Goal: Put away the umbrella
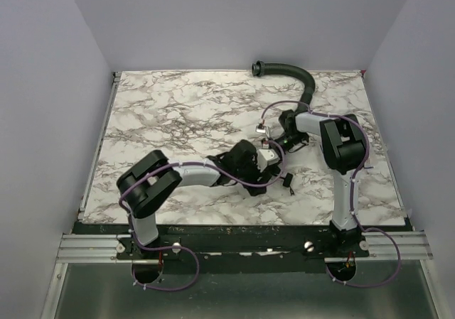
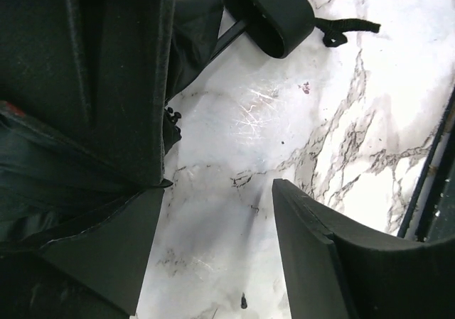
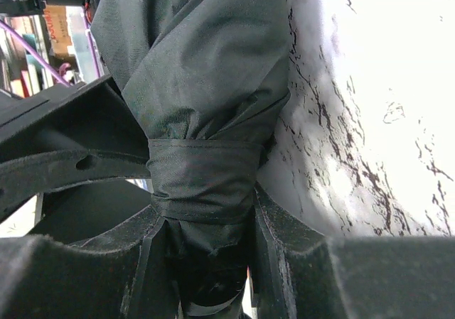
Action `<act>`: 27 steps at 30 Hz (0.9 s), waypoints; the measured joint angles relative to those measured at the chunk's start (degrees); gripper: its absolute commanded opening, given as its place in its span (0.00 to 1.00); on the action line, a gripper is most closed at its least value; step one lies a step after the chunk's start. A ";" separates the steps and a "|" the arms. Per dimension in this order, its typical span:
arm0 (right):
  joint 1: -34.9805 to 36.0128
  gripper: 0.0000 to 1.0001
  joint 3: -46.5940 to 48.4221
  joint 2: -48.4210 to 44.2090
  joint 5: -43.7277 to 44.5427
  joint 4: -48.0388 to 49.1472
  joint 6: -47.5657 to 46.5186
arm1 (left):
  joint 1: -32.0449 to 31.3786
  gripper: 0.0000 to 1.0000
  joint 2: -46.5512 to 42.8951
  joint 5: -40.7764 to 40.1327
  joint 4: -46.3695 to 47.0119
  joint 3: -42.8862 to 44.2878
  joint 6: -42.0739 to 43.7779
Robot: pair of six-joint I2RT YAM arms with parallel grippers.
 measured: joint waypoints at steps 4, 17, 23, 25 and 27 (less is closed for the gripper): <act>0.00 0.00 0.07 0.00 0.00 0.17 0.09 | 2.25 0.70 -0.33 5.73 4.81 -2.58 -1.49; 0.00 0.00 0.09 0.00 0.00 0.17 0.13 | 6.36 0.75 -18.38 18.01 7.76 -17.51 -4.87; 0.00 0.00 0.11 0.00 0.00 0.15 -0.04 | 11.19 0.75 -29.11 17.11 5.51 -19.98 -3.67; 0.00 0.00 0.11 0.00 0.00 0.11 -0.22 | 11.45 0.75 -29.83 14.58 4.26 -19.93 -2.40; 0.00 0.01 0.11 0.00 0.00 -0.07 -0.83 | 11.45 0.75 -29.97 11.52 3.06 -19.93 -1.11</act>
